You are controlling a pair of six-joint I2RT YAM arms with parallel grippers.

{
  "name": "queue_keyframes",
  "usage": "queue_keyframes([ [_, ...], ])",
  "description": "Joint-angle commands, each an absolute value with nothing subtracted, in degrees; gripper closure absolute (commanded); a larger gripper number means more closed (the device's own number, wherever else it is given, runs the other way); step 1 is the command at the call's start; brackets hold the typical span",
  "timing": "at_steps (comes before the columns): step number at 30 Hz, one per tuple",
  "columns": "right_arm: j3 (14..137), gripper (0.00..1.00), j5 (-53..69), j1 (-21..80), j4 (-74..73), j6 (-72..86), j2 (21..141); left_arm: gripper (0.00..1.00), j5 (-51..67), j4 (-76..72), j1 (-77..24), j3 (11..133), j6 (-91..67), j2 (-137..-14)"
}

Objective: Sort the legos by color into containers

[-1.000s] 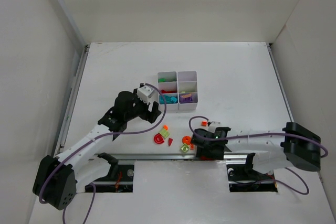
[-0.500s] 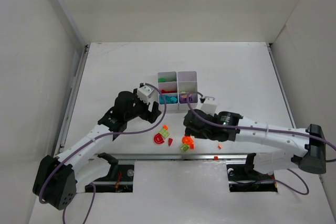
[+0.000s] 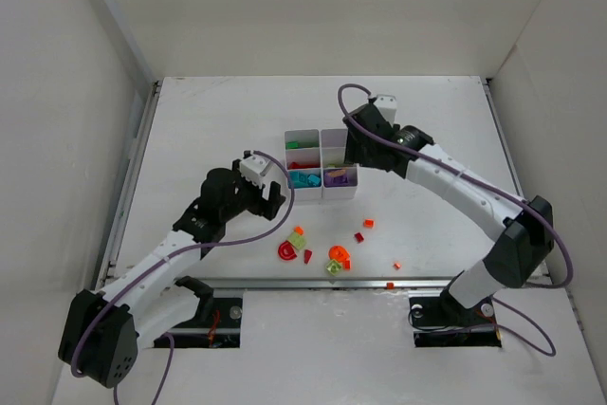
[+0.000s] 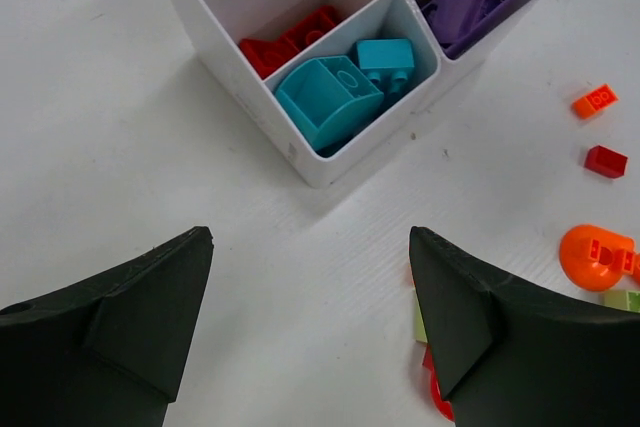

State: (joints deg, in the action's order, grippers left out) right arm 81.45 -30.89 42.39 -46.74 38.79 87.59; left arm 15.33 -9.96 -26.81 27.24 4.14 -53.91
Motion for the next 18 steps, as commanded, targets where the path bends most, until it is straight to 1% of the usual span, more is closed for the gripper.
queue_keyframes([
  [1,86.57,1.00,-26.81,39.91,-41.13,28.05,88.85,0.23,13.71,-13.62,-25.84,26.72,4.22,-52.65],
  [6,88.24,1.00,-25.05,38.06,-40.61,25.66,91.93,0.23,11.96,-13.62,-23.91,26.72,4.75,-52.65],
  [13,85.17,1.00,-21.36,35.78,-36.39,24.61,91.41,0.23,10.47,-13.62,-22.24,27.86,4.22,-55.11],
  [15,85.17,1.00,-20.57,35.25,-36.39,24.61,91.41,0.23,8.36,-11.79,-22.24,28.73,4.22,-57.38],
  [18,84.64,1.00,-19.43,35.24,-35.24,23.91,90.88,0.23,8.35,-10.38,-21.71,30.32,5.09,-59.15],
])
